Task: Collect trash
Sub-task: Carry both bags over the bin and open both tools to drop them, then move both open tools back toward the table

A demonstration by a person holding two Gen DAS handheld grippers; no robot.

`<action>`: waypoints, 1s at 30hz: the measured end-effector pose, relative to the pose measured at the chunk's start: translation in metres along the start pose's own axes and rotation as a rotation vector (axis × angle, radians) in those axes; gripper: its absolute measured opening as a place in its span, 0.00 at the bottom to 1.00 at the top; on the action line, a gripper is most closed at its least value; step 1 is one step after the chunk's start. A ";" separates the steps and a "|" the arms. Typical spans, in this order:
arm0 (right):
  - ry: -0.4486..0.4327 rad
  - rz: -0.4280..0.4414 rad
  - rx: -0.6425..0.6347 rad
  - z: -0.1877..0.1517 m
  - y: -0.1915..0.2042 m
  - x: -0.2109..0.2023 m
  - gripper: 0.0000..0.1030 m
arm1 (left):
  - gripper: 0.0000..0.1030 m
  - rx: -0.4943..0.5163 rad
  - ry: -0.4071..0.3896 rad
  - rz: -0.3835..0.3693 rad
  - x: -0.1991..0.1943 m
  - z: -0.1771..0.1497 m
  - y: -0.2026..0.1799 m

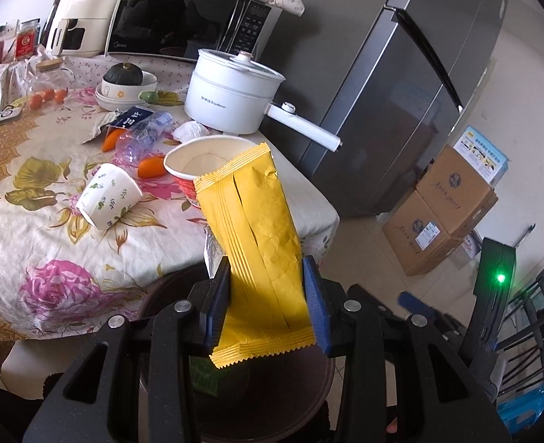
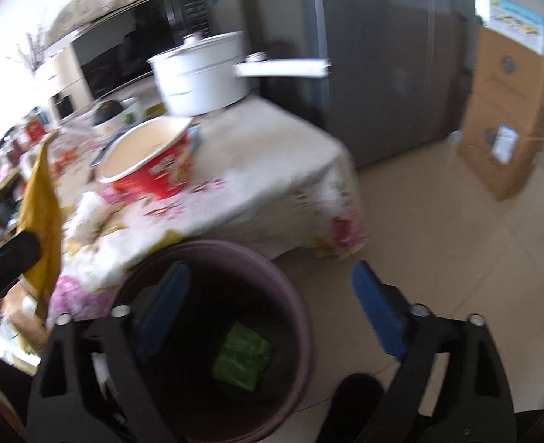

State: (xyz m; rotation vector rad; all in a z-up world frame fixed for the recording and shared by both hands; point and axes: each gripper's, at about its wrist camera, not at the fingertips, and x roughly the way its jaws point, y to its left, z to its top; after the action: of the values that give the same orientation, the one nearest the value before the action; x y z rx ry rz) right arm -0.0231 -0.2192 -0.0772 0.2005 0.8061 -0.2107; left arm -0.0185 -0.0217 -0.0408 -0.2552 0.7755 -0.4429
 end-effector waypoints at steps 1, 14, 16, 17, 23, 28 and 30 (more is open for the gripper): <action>-0.007 -0.031 0.001 0.000 -0.004 0.000 0.93 | 0.39 0.005 0.014 -0.001 0.003 -0.002 -0.002; -0.045 -0.185 0.042 0.004 -0.037 0.000 0.93 | 0.39 0.069 0.078 -0.002 0.023 -0.015 -0.023; -0.057 -0.194 0.049 0.005 -0.039 -0.002 0.93 | 0.49 0.080 0.070 0.006 0.023 -0.011 -0.025; -0.061 -0.196 0.055 0.006 -0.041 -0.003 0.93 | 0.53 0.082 0.067 0.012 0.023 -0.009 -0.026; -0.061 -0.199 0.069 0.006 -0.046 -0.003 0.93 | 0.76 0.077 0.057 0.047 0.022 -0.008 -0.026; -0.056 -0.191 0.060 0.005 -0.043 -0.001 0.93 | 0.76 0.072 0.064 0.055 0.023 -0.007 -0.022; -0.057 -0.189 0.055 0.005 -0.040 -0.001 0.93 | 0.76 0.072 0.064 0.059 0.023 -0.007 -0.022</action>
State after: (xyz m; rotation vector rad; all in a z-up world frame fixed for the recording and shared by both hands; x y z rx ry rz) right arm -0.0310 -0.2588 -0.0766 0.1694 0.7628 -0.4156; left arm -0.0155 -0.0523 -0.0517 -0.1511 0.8255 -0.4242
